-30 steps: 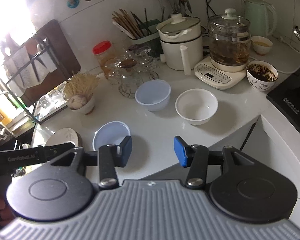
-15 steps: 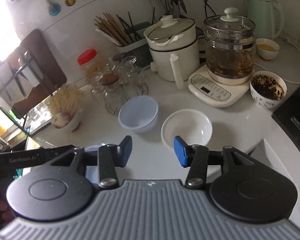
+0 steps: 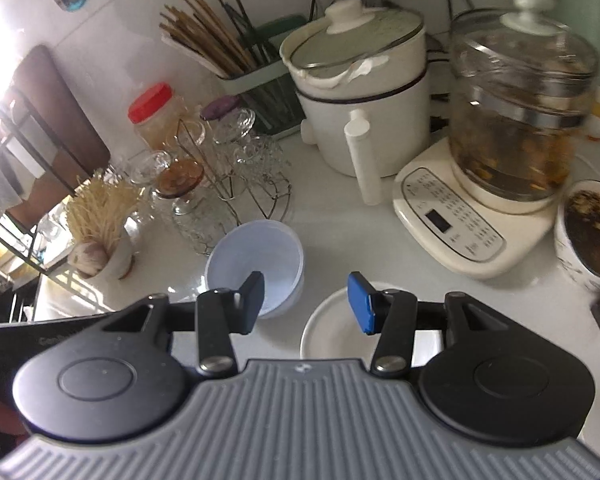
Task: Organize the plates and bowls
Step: 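Move both tools toward the rim of the second light blue bowl, then close the left gripper on the second blue bowl rim while the right gripper clamps it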
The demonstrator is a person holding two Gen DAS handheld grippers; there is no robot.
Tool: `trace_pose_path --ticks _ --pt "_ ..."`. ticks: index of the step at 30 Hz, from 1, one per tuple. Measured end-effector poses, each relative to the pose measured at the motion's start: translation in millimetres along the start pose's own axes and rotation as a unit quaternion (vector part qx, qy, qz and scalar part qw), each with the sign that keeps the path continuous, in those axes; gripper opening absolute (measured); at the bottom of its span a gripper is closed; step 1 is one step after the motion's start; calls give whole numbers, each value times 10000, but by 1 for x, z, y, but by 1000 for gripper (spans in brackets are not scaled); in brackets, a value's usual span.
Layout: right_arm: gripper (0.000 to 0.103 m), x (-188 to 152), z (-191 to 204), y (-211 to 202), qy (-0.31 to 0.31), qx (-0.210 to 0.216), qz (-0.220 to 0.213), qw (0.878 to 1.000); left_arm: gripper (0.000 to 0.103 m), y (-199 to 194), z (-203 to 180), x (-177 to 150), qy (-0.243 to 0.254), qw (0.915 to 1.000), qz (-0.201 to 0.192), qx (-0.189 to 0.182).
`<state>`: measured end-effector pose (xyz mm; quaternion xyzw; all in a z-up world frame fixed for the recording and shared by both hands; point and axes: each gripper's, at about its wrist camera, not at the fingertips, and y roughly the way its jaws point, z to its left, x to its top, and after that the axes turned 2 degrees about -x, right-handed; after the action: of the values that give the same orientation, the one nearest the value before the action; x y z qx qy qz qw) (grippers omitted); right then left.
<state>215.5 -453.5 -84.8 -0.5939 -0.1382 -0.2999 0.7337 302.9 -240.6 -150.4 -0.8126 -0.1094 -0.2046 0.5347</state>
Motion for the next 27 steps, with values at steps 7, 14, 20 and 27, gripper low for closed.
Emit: trace_pose_path --ticks 7,14,20,27 --pt "49 17 -2 52 -156 212 419 9988 52 38 17 11 -262 9993 208 167" --pt "44 21 0 91 -269 360 699 9965 52 61 24 16 -290 9994 173 124" --pt "36 24 -1 115 -238 319 956 9946 46 74 27 23 -323 9993 61 157" --pt "31 30 -2 129 -137 477 1049 9932 24 79 30 30 -484 9986 -53 203"
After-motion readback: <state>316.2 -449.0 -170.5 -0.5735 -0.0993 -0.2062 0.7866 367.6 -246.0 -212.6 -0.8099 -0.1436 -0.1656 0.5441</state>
